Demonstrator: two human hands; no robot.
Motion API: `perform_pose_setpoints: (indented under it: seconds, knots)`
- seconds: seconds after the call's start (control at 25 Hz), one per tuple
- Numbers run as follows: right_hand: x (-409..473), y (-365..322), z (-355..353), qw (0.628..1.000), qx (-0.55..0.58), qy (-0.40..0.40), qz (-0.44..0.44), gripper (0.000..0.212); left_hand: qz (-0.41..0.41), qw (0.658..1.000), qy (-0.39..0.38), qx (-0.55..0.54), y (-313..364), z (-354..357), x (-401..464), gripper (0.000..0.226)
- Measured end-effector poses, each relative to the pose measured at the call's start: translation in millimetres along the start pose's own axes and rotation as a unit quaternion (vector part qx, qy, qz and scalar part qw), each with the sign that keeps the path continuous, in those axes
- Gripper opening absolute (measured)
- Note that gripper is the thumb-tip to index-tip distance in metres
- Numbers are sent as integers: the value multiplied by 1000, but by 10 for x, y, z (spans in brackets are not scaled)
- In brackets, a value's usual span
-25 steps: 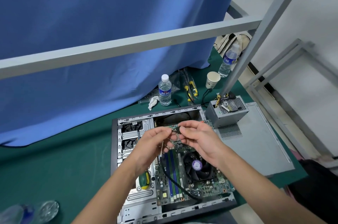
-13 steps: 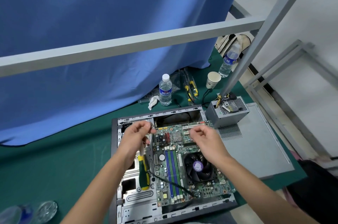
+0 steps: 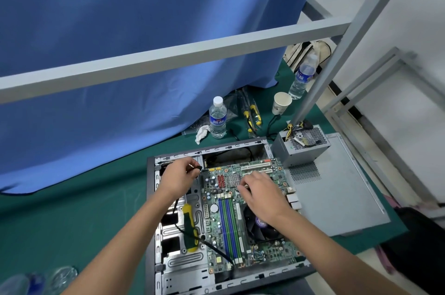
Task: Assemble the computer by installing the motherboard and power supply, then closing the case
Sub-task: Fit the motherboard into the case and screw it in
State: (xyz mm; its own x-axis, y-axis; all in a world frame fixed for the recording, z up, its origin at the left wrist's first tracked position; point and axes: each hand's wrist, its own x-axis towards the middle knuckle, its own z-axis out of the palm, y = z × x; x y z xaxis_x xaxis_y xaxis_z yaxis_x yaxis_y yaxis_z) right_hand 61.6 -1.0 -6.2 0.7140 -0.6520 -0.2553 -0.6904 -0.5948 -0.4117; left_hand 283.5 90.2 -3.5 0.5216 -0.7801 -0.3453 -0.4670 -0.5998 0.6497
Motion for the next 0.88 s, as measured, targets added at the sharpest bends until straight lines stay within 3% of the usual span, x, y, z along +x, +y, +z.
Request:
perform_pose_setpoints:
  seconds: [0.32, 0.88]
  knots:
    - [55, -32, 195, 998, -64, 16, 10, 46, 56, 984, -9, 167, 39, 123, 244, 14]
    - [63, -29, 252, 996, -77, 36, 9, 71, 104, 964, -60, 237, -65, 238, 432, 15]
